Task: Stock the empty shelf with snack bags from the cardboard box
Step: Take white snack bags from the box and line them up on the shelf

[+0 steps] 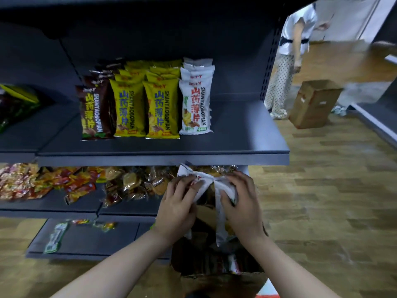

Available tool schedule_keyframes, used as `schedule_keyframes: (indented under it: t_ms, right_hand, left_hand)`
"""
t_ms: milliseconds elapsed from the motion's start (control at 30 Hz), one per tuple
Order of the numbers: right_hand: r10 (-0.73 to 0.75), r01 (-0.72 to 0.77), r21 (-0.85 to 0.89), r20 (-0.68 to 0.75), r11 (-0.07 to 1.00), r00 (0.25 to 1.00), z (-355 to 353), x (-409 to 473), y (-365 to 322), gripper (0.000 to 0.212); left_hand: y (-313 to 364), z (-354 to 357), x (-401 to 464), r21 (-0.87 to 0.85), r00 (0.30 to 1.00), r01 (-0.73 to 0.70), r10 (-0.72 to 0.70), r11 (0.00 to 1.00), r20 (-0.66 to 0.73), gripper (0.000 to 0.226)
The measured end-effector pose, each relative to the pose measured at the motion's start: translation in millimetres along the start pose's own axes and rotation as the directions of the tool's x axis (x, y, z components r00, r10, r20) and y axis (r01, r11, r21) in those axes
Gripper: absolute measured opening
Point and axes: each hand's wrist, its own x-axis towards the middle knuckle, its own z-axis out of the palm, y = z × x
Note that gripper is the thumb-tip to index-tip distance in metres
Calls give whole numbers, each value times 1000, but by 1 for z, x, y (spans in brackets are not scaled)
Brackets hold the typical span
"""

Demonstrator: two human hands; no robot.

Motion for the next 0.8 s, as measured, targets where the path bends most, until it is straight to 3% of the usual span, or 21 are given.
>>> schedule_keyframes:
  t_ms: [300,800]
  right_hand:
    - [-79,89,87,-114,992,990,-20,45,-55,36]
    - [-135,110,-94,-330,989,934,-33,171,-67,30]
  left_hand:
    - [9,-36,57,-67,986,24,-34,997,-162,58]
    - [-7,-40,187,-173,955,-42,-11,984,-297,58]
